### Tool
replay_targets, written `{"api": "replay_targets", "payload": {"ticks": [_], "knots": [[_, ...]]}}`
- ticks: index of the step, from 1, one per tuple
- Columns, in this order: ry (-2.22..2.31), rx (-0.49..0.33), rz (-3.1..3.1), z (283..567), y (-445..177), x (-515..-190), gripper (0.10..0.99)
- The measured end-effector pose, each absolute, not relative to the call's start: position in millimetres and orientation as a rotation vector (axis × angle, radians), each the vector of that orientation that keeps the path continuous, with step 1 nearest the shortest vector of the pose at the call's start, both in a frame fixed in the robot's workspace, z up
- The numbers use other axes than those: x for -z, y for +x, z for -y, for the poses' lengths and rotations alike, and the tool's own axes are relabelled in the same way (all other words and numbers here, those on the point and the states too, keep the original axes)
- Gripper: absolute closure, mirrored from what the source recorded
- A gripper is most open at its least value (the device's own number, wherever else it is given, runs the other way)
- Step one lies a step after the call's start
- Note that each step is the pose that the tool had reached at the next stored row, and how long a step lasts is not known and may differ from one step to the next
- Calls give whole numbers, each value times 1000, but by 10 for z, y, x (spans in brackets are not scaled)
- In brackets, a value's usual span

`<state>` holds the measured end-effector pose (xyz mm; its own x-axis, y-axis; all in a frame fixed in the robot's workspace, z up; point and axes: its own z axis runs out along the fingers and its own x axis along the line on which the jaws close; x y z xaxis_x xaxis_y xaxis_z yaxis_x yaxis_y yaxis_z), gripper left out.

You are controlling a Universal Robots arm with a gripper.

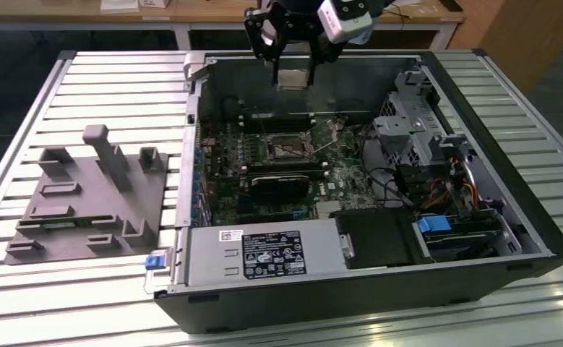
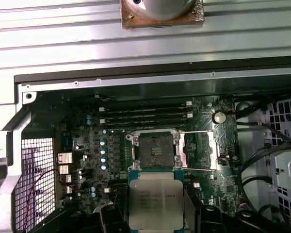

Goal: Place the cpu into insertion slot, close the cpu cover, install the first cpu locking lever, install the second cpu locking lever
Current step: 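Place the cpu into insertion slot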

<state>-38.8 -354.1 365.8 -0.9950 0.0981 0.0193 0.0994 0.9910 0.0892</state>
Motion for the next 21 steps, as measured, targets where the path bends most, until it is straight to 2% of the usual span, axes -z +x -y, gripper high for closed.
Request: {"api": "replay_targets", "payload": {"ticks": [21], "knots": [[-364,142,3108,3541,-388,-3652,545]]}}
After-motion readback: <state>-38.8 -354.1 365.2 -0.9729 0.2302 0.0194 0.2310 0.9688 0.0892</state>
